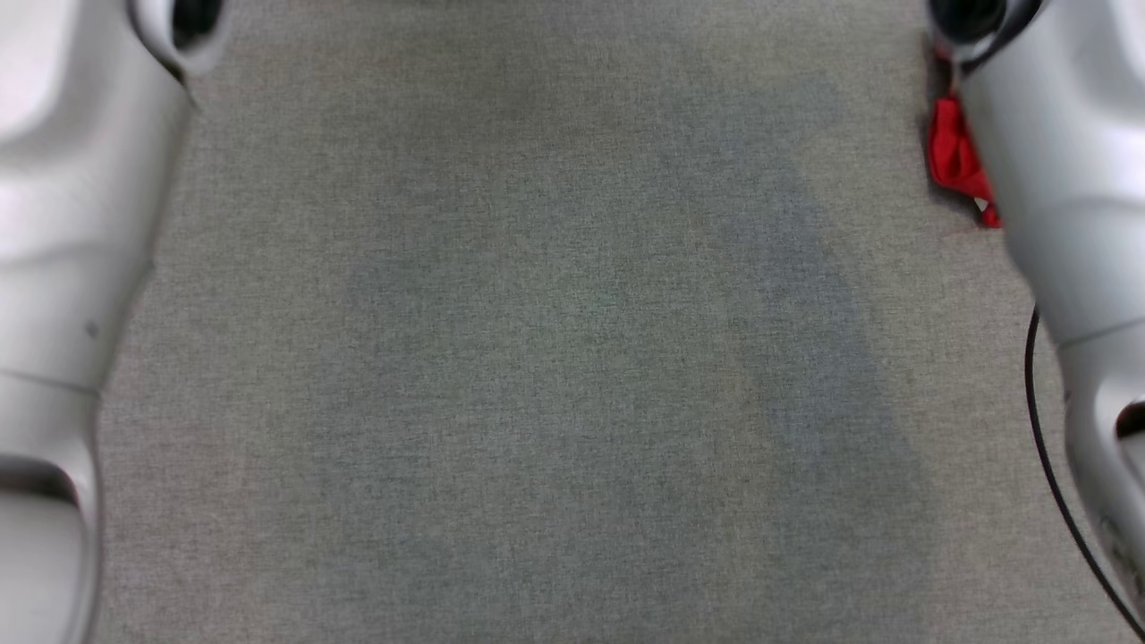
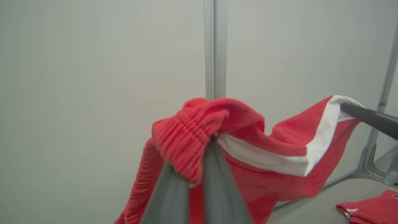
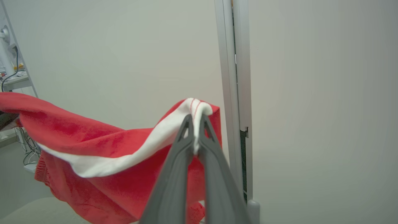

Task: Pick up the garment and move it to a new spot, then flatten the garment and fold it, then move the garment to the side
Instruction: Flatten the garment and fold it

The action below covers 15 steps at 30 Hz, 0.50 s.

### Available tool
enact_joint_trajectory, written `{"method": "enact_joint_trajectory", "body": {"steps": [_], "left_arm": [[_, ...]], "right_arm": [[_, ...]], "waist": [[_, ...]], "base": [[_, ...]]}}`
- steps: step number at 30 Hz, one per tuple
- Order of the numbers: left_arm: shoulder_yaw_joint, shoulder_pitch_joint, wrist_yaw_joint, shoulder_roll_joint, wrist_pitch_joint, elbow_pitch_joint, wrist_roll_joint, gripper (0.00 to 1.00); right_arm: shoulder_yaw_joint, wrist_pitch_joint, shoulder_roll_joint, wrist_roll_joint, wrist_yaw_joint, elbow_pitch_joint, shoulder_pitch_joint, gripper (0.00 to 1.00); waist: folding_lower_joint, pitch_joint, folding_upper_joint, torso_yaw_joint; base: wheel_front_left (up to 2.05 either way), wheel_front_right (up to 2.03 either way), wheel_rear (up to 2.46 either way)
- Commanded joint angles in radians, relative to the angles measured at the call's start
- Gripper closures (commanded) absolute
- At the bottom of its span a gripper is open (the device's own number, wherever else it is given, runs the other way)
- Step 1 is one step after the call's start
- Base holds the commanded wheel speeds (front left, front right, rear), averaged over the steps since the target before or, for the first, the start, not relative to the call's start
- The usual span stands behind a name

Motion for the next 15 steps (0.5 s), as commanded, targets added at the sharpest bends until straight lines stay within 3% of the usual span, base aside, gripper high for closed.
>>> {"method": "enact_joint_trajectory", "body": {"steps": [1,8,15], "left_arm": [[-0.036,0.076,0.000,-0.001,-0.012,0.009,-0.025,1.00],[-0.042,0.314,0.000,0.008,-0.028,-0.054,-0.047,1.00],[0.127,0.733,0.031,-0.001,-0.028,-0.246,0.023,1.00]], "right_arm": [[0.037,-0.006,-0.009,0.019,0.001,0.006,0.062,1.00],[0.145,-0.006,-0.071,0.054,0.000,-0.088,0.282,1.00],[0.181,-0.006,-0.128,0.104,0.001,-0.256,0.629,1.00]], "waist": [[-0.0001,-0.001,-0.0003,0.001],[-0.0001,-0.027,-0.0003,0.008],[-0.0001,-0.108,-0.0003,0.013]], "base": [[0.00,0.00,0.00],[0.00,0.00,0.00],[0.00,0.00,0.00]]}}
